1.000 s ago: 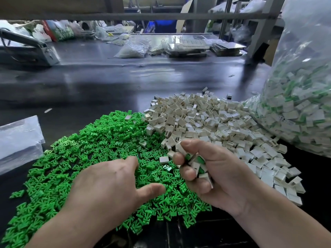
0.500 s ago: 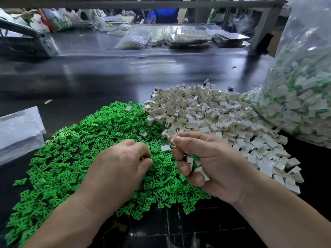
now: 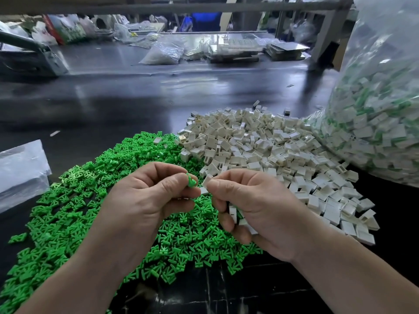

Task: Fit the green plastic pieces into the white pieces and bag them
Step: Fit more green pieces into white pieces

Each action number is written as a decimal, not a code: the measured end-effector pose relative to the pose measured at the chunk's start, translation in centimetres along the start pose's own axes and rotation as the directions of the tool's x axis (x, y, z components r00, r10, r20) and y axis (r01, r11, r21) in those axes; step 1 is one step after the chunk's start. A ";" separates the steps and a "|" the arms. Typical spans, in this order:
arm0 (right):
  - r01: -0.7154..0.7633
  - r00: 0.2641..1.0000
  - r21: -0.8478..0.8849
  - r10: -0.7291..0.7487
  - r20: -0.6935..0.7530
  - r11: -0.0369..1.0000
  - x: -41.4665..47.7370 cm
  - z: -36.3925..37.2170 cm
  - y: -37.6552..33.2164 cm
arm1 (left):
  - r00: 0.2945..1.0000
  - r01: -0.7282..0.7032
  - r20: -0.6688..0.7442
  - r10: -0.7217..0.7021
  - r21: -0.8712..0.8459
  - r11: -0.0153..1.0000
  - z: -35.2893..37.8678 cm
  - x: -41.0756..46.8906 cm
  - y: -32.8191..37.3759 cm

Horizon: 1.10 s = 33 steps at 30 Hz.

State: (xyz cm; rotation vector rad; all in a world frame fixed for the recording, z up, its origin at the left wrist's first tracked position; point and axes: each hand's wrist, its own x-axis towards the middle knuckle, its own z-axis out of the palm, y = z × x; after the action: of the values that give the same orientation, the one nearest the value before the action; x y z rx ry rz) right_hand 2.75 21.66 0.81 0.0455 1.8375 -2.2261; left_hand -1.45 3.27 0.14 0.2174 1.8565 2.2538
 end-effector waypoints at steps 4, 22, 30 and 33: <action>0.052 0.999 -0.113 -0.050 0.017 0.992 0.0 0.0 0.2 | 1.000 -0.003 0.026 0.003 -0.027 1.000 0.1 -0.1 -0.3; 0.224 0.974 -0.253 -0.225 0.026 0.941 -0.2 0.0 0.9 | 0.996 -0.084 0.029 0.086 -0.059 0.995 1.2 -0.8 -0.9; 0.266 0.958 -0.364 -0.287 -0.003 0.893 -0.3 0.0 1.0 | 0.987 -0.161 -0.008 0.163 0.088 0.983 1.6 -1.2 -1.6; 0.274 0.955 -0.355 -0.297 -0.012 0.894 -0.3 0.0 1.0 | 0.992 -0.127 0.016 0.127 0.007 0.992 1.9 -1.3 -1.5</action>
State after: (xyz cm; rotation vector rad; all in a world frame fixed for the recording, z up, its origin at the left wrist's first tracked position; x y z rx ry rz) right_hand 3.29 21.51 -0.14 -0.2361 2.3857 -2.0506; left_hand 0.39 5.01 -0.91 0.3624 1.8940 2.3205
